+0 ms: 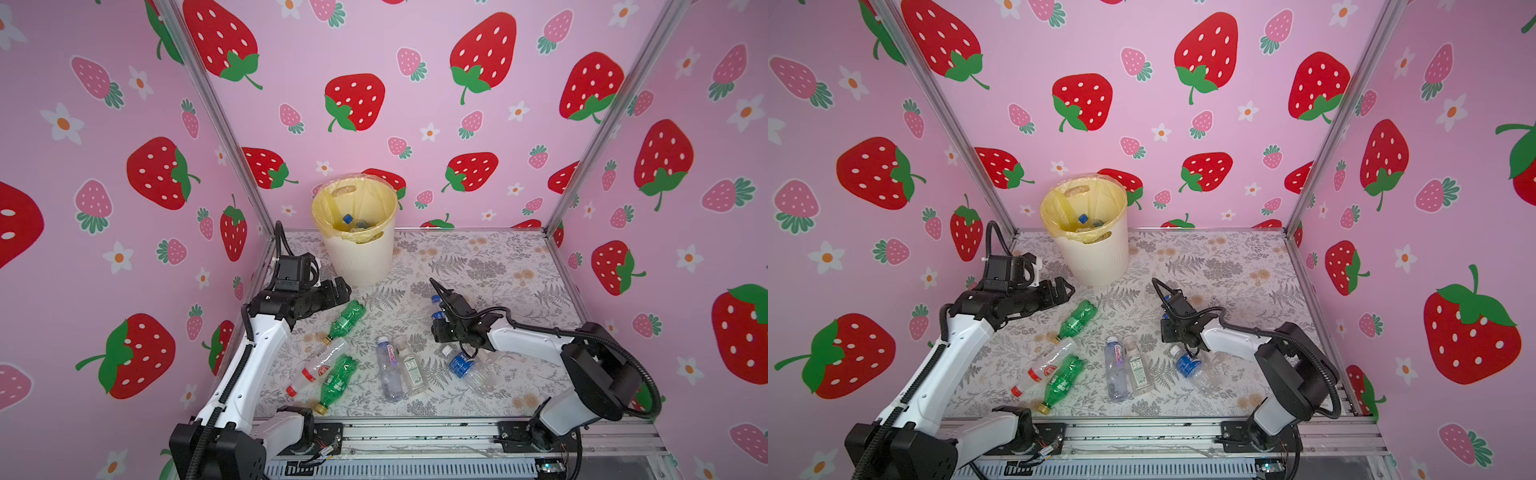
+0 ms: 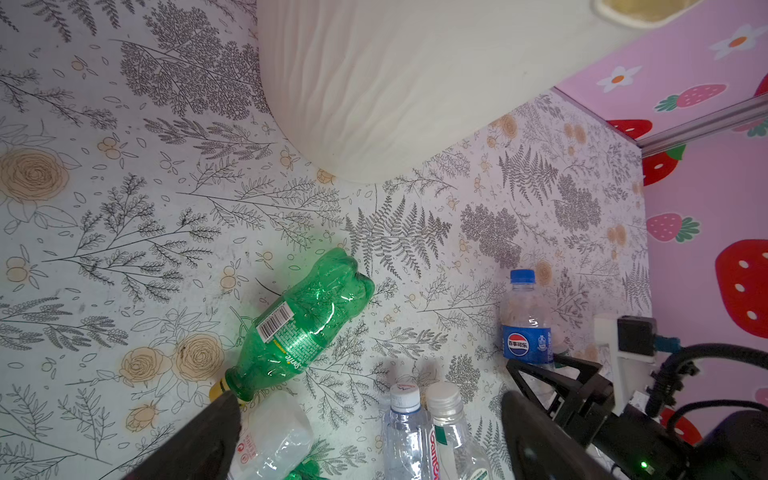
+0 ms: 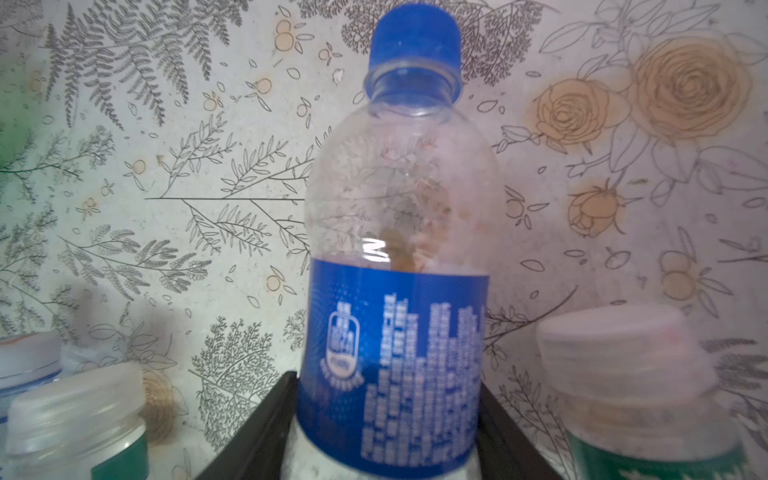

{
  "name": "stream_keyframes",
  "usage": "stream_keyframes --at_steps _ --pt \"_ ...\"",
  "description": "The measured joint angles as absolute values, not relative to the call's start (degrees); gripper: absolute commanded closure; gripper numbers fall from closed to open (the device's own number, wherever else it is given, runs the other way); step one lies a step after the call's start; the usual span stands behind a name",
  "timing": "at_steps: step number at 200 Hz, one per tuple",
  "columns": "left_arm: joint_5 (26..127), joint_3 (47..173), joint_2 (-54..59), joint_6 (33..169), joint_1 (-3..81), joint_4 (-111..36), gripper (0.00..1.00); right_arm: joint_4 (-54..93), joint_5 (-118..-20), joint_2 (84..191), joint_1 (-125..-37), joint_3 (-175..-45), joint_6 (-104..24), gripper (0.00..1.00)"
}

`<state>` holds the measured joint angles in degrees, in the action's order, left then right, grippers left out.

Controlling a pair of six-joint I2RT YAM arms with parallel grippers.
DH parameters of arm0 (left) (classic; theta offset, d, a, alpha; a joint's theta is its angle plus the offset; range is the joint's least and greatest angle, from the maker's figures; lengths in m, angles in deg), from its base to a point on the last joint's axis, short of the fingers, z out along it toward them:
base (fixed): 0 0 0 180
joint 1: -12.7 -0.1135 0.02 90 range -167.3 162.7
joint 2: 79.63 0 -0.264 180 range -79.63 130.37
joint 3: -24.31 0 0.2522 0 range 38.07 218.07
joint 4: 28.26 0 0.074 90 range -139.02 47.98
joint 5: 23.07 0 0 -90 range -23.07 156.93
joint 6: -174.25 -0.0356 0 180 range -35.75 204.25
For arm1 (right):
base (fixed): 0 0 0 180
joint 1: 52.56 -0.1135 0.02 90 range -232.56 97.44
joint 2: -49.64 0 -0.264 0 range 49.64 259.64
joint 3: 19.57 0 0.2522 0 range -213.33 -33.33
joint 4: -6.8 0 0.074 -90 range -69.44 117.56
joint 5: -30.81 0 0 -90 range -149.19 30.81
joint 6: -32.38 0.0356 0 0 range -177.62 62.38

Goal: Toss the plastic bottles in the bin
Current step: 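Close the right gripper around the clear blue-labelled bottle, then lift the blue-labelled bottle with the right gripper and carry it over the bin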

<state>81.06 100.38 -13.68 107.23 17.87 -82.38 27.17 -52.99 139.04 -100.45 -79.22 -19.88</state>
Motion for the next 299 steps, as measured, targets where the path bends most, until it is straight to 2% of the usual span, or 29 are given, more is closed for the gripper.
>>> stream_keyframes --at_steps 133,299 --pt "83.05 99.02 -13.98 109.02 16.64 -79.74 0.01 26.43 -50.21 128.38 -100.56 -79.57 -19.29 0.48" --pt "82.94 98.89 -14.05 109.53 16.42 -79.54 0.01 26.69 -49.43 126.78 -100.56 -96.18 -25.41 0.48"
